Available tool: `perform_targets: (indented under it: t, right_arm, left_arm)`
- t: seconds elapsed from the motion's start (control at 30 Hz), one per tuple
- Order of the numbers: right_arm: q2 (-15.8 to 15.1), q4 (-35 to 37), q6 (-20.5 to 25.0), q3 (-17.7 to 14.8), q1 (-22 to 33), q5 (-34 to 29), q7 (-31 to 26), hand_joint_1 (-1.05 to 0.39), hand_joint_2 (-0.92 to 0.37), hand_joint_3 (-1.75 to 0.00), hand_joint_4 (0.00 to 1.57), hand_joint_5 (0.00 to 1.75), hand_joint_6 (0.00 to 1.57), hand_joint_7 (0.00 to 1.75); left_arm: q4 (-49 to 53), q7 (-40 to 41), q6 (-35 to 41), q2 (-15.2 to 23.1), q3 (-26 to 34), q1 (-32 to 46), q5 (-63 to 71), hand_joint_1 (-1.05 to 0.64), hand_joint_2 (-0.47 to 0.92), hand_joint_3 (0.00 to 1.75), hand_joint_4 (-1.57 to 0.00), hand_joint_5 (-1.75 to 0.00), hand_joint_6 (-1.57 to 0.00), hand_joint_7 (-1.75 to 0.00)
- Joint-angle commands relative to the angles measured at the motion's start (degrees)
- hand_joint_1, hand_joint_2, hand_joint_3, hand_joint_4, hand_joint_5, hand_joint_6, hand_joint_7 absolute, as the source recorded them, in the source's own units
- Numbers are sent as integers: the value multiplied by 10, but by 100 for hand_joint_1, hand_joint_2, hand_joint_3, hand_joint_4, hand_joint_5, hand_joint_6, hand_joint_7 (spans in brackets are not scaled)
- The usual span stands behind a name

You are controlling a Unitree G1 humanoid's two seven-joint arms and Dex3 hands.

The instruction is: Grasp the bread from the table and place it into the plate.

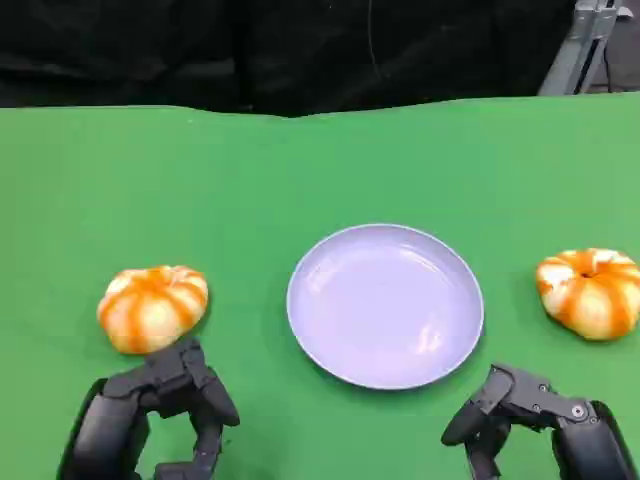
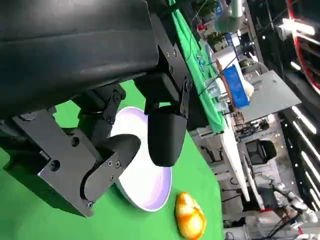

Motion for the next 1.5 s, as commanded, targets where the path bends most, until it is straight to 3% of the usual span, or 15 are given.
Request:
perform_targets:
  t: [0.03,0.43,0.6,0.67,0.77,0.83,0.87,0.93,0.97,1.07,1.17,1.27,1.37,1.5]
  right_arm:
    - [-2,0,-3,-2,1,6,-2,-2,-30,-135,84,162,83,131]
    - [-2,5,-10,-3,-3,7,-3,-4,-31,-133,83,162,83,131]
    - [0,5,-5,-3,-5,5,-4,-2,-31,-133,84,161,84,131]
    - [1,6,-6,-2,-5,7,-4,-1,-31,-133,84,162,84,132]
    - [1,7,-5,-2,-7,6,-4,-1,-31,-134,85,163,83,132]
    - [2,9,-5,-3,-10,6,-5,-1,-30,-135,85,163,83,131]
    - [3,10,-5,-3,-11,8,-4,-1,-30,-135,85,163,83,132]
    - [4,11,-4,-3,-11,10,-3,-1,-30,-136,85,163,83,132]
    - [4,11,-3,-3,-11,11,-3,-1,-30,-136,84,163,83,132]
    - [5,13,-4,-2,-13,11,-4,0,-29,-137,84,163,83,132]
    - [7,14,-4,-2,-14,6,-5,0,-29,-138,84,162,83,132]
    - [9,15,-4,-1,-14,0,-8,-1,-29,-137,85,162,83,132]
    - [8,15,-7,-1,-13,-5,-10,-1,-30,-136,86,161,83,131]
    - [7,16,-9,0,-14,-6,-11,-1,-31,-134,86,162,83,130]
  left_arm:
    - [6,0,-7,6,7,-2,-3,-3,31,145,-86,-172,-82,-153]
    - [2,2,0,5,7,-2,-1,-1,33,143,-85,-172,-81,-154]
    - [-6,-1,26,13,12,-8,-3,-2,38,137,-80,-162,-76,-142]
    - [-16,-6,52,17,13,-11,-8,-2,48,115,-72,-141,-66,-108]
    - [-44,-9,115,34,15,-16,2,-8,58,91,-64,-122,-60,-71]
    - [-67,-4,159,55,16,-25,45,-14,68,65,-58,-109,-61,-40]
    - [-78,0,177,67,15,-29,74,-19,77,43,-55,-91,-58,-24]
    - [-98,1,204,86,12,-35,114,-22,86,21,-54,-76,-58,-11]
    - [-105,-2,215,94,11,-38,126,-27,88,12,-43,-66,-52,-6]
    - [-122,9,236,115,10,-51,189,-33,87,4,-31,-56,-46,-1]
    - [-122,15,258,132,6,-74,244,-35,87,2,-29,-54,-45,0]
    - [-106,21,288,168,-9,-122,346,-46,86,0,-18,-42,-30,0]
    - [-83,27,309,186,-28,-155,410,-49,85,0,-15,-39,-23,0]
    - [-48,33,333,195,-52,-194,462,-50,85,0,-18,-39,-26,-2]
